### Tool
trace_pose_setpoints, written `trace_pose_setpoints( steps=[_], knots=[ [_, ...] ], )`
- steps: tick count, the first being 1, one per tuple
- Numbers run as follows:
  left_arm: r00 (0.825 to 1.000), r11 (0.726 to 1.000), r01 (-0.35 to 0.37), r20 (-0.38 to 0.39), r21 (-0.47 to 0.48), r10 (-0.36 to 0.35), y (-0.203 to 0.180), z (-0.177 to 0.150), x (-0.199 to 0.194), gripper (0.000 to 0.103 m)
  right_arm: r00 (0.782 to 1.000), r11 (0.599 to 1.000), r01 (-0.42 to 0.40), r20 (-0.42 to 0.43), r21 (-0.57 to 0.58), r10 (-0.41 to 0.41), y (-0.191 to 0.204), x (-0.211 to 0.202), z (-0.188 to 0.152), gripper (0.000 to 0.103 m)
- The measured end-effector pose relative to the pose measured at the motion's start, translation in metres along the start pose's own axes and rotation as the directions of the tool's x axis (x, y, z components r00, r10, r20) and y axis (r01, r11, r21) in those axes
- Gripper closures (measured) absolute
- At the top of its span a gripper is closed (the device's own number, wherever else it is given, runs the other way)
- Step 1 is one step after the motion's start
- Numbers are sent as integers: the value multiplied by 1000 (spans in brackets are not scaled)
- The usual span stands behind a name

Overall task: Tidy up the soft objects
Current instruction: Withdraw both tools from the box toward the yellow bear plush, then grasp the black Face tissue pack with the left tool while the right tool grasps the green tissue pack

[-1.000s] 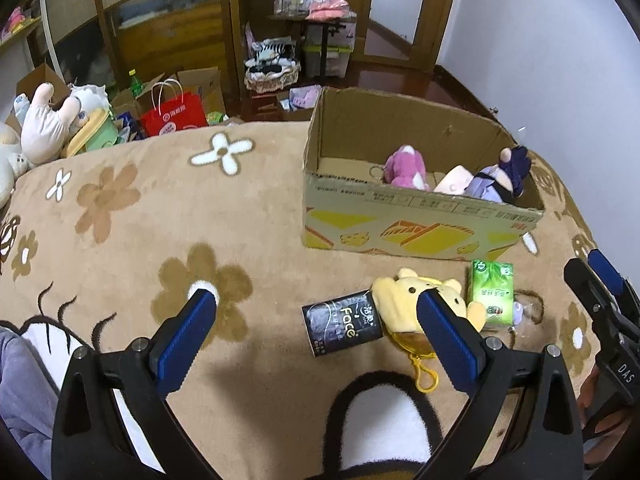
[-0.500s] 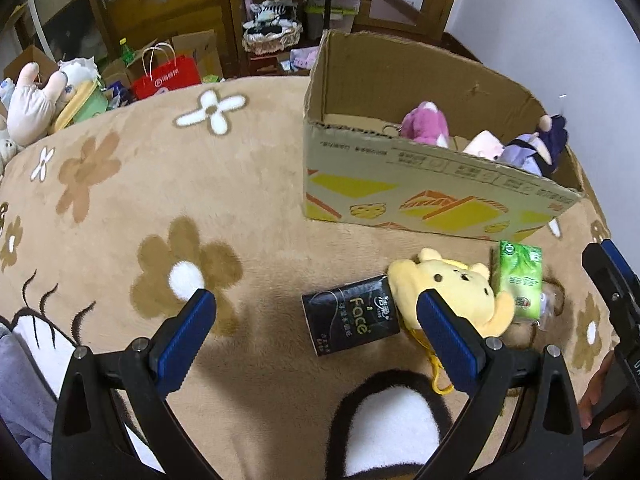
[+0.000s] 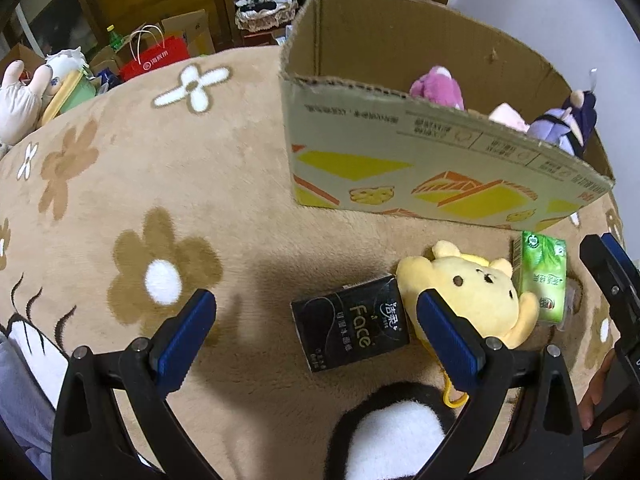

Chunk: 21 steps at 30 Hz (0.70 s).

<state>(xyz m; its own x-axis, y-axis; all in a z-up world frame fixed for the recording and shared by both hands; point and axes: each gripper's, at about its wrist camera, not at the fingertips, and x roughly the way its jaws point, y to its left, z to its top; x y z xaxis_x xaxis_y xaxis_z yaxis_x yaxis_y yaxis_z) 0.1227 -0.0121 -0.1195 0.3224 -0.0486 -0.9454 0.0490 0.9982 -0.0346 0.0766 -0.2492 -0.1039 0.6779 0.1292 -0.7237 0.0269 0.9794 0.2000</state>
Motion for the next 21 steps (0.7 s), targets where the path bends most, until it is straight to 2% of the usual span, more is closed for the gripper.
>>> trace_pose_setpoints(
  steps=[7, 15, 21],
  knots=[
    [1000, 1000, -11, -24, 19, 11, -6, 1, 10, 4, 1000, 1000, 2, -31, 15, -2, -3, 15, -1, 0],
    [999, 1000, 5, -52, -6, -5, 0, 4, 21, 4, 997, 1000, 10, -78, 5, -9, -1, 31, -4, 0],
    [998, 1000, -22, -59, 10, 23, -7, 3, 26, 4, 995, 1000, 3, -97, 16, -1, -1, 36, -5, 0]
  ],
)
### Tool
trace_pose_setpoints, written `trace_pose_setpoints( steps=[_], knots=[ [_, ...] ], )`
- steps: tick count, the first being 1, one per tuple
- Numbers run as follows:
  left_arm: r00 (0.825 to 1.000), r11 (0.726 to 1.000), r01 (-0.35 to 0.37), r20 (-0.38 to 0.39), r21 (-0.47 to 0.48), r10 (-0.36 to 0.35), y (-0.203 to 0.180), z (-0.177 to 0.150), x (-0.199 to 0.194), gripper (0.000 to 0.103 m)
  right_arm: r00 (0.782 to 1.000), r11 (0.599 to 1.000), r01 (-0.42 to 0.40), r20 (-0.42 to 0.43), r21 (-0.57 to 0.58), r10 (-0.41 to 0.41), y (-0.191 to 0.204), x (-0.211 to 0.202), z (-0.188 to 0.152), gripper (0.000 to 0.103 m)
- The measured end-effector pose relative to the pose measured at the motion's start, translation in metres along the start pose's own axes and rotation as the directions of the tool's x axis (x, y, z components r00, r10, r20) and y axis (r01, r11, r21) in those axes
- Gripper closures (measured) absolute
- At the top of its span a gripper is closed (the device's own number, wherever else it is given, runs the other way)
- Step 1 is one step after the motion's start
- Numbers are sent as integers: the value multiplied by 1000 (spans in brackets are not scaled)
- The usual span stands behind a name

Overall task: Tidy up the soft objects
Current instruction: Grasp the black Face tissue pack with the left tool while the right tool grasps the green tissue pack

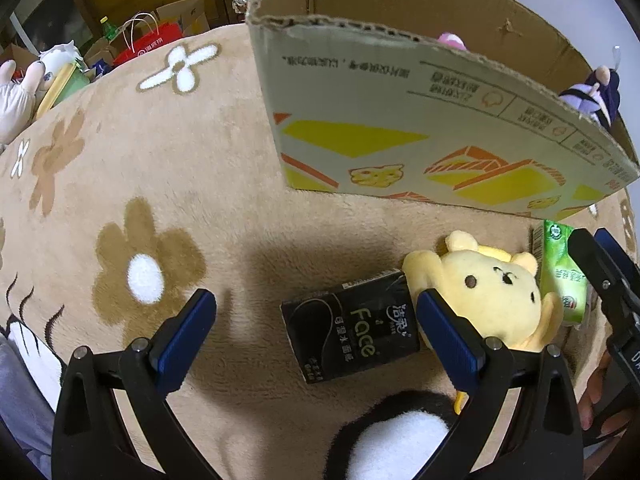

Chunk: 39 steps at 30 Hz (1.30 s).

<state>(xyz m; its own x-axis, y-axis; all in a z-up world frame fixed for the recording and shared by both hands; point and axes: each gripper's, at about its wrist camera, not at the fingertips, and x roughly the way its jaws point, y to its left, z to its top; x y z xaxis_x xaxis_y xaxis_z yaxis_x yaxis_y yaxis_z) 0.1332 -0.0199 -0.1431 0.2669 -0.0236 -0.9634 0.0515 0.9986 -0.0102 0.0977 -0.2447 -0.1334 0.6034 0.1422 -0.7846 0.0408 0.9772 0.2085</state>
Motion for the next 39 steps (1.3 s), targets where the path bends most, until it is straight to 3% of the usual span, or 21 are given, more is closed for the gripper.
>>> trace_pose_setpoints(
  steps=[17, 23, 31, 33, 35, 39],
  knots=[
    [1000, 999, 5, -20, -37, -6, 5, -5, 10, 4, 996, 995, 70, -53, -65, -73, 10, 10, -8, 0],
    [999, 999, 15, -27, -35, -16, 4, -9, 11, 8, 992, 991, 96, -78, -89, -103, 12, 14, -11, 9],
    [998, 998, 43, -48, -36, -45, 1, -13, 13, 21, 992, 987, 96, -72, -127, -105, 19, 13, -16, 16],
    [997, 998, 55, -52, -37, -57, -1, -13, 14, 26, 992, 984, 96, -71, -153, -108, 26, 12, -18, 28],
    [995, 996, 81, -56, -28, -83, -4, -14, 14, 37, 991, 980, 87, -84, -181, -104, 31, 14, -21, 32],
    [996, 997, 77, -45, -19, -78, -9, -15, 14, 37, 991, 974, 89, -84, -207, -108, 37, 13, -24, 34]
  ],
)
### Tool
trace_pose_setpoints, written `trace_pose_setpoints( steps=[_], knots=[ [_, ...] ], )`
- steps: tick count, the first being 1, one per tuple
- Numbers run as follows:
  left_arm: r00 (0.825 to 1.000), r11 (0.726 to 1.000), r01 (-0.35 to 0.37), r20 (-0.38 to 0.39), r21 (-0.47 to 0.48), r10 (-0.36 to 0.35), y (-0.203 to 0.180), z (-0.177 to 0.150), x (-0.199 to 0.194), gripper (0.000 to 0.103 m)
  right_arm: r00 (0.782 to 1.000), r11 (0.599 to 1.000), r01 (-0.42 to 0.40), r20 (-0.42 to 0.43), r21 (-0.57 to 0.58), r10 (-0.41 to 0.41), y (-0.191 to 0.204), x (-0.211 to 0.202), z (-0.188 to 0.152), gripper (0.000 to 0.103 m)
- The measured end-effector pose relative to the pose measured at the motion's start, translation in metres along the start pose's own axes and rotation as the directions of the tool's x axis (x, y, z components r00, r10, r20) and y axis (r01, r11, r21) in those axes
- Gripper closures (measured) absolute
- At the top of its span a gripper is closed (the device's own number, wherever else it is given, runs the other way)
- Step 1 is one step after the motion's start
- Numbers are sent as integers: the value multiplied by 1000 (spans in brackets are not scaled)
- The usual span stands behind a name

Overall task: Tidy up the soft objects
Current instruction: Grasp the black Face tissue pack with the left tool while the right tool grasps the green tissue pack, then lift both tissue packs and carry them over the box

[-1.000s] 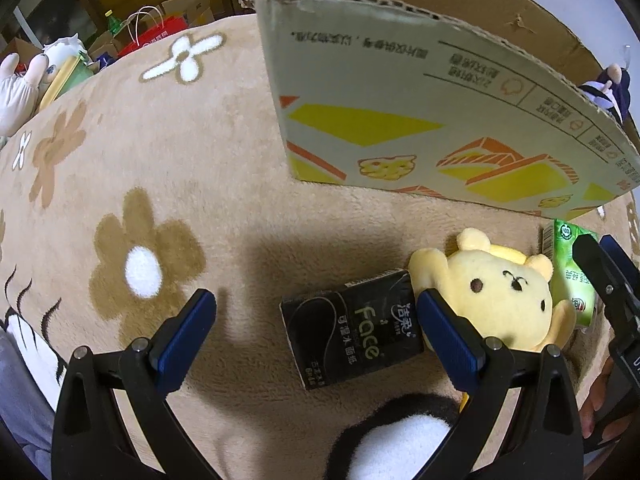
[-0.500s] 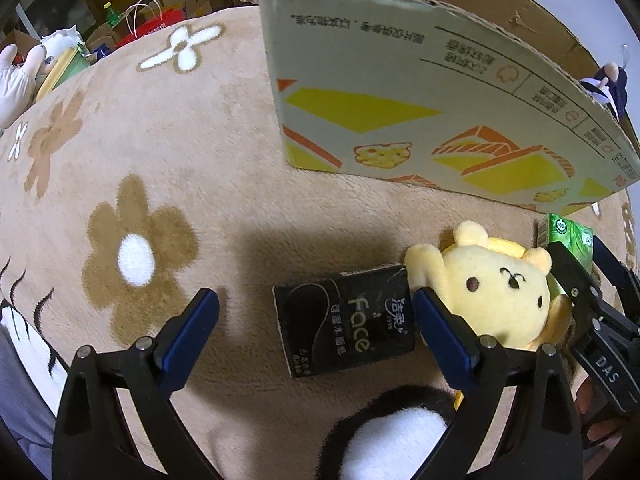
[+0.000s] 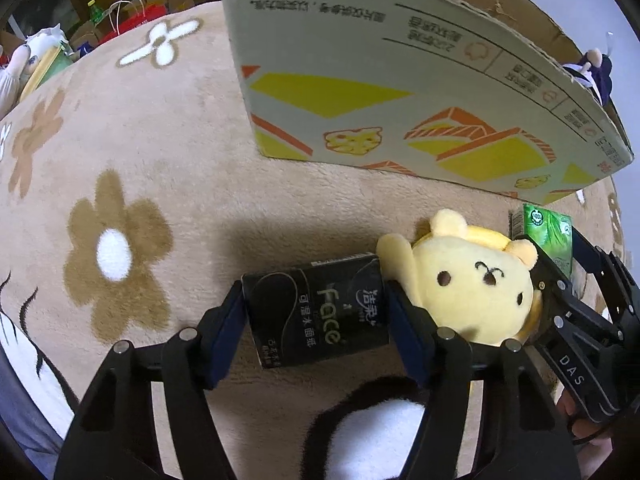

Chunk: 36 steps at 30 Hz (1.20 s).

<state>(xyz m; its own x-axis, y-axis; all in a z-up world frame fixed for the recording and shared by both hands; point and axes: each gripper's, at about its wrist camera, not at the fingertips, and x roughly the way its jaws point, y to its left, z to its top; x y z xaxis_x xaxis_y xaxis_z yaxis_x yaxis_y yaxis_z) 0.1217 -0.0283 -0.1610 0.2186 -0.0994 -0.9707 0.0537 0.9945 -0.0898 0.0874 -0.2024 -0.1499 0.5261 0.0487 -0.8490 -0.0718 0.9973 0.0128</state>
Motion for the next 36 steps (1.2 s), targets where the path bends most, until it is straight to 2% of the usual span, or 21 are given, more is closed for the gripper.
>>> trace_pose_setpoints(
  steps=[4, 12, 16, 20, 22, 25, 30, 36],
  knots=[
    [1000, 1000, -4, 10, 0, 4, -1, 1, -3, 37, 1000, 1000, -7, 8, 2, 7, 0, -3, -2, 36],
    [994, 999, -14, 109, 32, 10, -6, -14, -30, 37, 997, 1000, -20, 76, 17, 18, -6, -29, -3, 37],
    [985, 999, -29, 173, 41, 22, -9, -21, -47, 37, 989, 999, -13, 146, 34, 8, -7, -50, -5, 37],
    [969, 999, -42, 244, 34, 33, -10, -29, -68, 37, 967, 999, -26, 255, 42, 15, -8, -79, -6, 37],
    [953, 999, -36, 302, 33, 24, -9, -33, -83, 37, 956, 998, -39, 291, 44, 24, -11, -90, -6, 37],
    [917, 998, -37, 398, 49, 14, -13, -45, -109, 37, 944, 998, -52, 328, 39, 37, -14, -102, -4, 37],
    [845, 994, -77, 534, 74, 25, -16, -58, -147, 37, 916, 998, -52, 400, 22, 39, -12, -132, -5, 37],
    [763, 991, -120, 644, 65, 50, -18, -62, -172, 37, 870, 1000, -29, 492, 4, 24, -9, -162, -2, 37]
  ],
)
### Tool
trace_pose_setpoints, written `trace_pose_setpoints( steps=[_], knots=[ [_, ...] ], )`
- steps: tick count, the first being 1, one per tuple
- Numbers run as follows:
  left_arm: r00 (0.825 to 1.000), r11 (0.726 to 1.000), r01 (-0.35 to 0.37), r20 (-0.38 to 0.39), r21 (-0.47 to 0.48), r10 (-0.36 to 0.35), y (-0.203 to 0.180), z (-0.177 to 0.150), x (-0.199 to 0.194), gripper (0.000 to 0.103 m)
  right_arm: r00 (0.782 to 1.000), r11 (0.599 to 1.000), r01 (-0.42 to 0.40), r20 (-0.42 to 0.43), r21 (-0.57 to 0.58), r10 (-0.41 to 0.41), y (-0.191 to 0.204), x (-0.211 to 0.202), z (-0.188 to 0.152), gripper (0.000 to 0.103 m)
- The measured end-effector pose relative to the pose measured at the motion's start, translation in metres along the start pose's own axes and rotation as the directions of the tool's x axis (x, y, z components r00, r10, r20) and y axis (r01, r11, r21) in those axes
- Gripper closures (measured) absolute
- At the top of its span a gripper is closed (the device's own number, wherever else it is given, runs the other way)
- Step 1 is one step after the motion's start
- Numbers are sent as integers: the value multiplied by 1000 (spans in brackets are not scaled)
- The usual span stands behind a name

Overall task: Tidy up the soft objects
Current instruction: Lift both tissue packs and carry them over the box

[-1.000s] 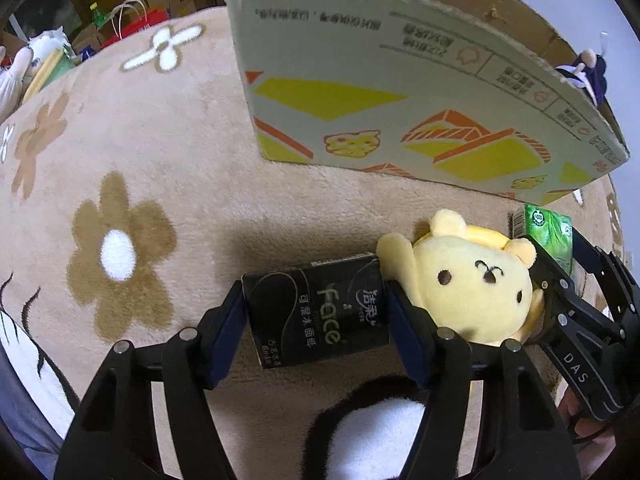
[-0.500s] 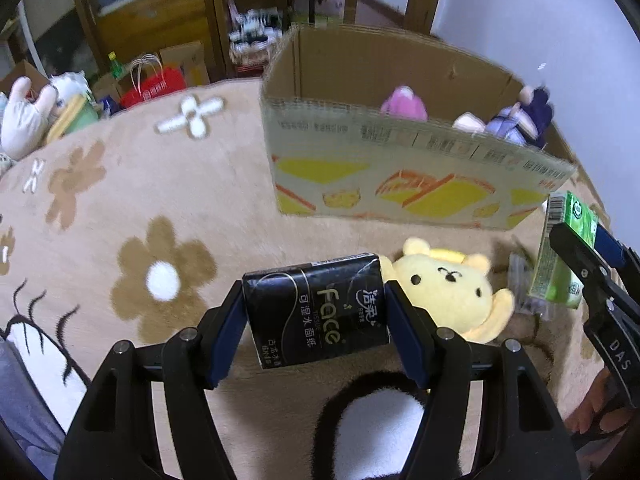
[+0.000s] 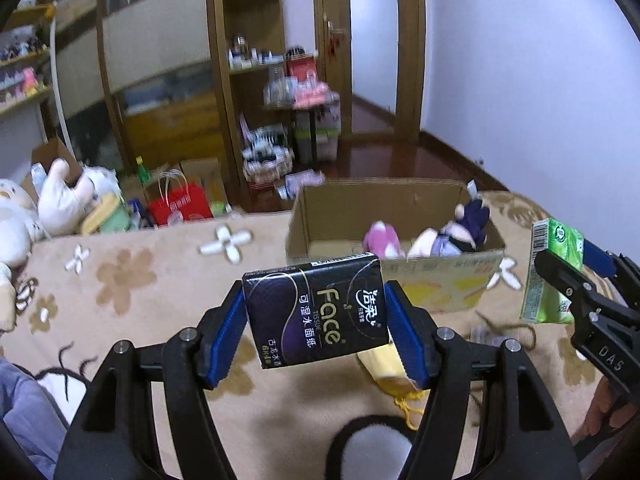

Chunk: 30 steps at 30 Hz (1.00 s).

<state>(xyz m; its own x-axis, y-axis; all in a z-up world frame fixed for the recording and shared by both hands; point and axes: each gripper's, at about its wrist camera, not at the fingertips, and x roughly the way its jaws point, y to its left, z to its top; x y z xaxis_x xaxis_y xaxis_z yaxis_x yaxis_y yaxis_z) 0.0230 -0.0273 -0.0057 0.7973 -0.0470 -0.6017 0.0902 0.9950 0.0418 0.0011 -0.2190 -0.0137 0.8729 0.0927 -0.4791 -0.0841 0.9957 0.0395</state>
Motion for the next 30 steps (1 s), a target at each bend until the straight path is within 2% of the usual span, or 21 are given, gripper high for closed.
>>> trace_pose_setpoints(
  steps=[5, 17, 26, 30],
  knots=[
    [995, 1000, -15, 95, -1, 16, -2, 9, -19, 37, 998, 1000, -8, 63, -17, 9, 1, -11, 15, 37],
    [973, 999, -28, 230, 32, 20, -7, 27, -28, 37, 990, 999, -31, 138, -15, 33, -3, -6, 48, 37],
    [955, 998, -11, 297, 56, -7, -8, 52, -15, 37, 988, 998, -41, 147, -37, 46, -3, 20, 63, 37],
    [957, 999, 3, 288, 38, -14, -10, 57, 1, 37, 988, 997, -53, 141, -47, 59, -1, 32, 66, 37]
  ],
)
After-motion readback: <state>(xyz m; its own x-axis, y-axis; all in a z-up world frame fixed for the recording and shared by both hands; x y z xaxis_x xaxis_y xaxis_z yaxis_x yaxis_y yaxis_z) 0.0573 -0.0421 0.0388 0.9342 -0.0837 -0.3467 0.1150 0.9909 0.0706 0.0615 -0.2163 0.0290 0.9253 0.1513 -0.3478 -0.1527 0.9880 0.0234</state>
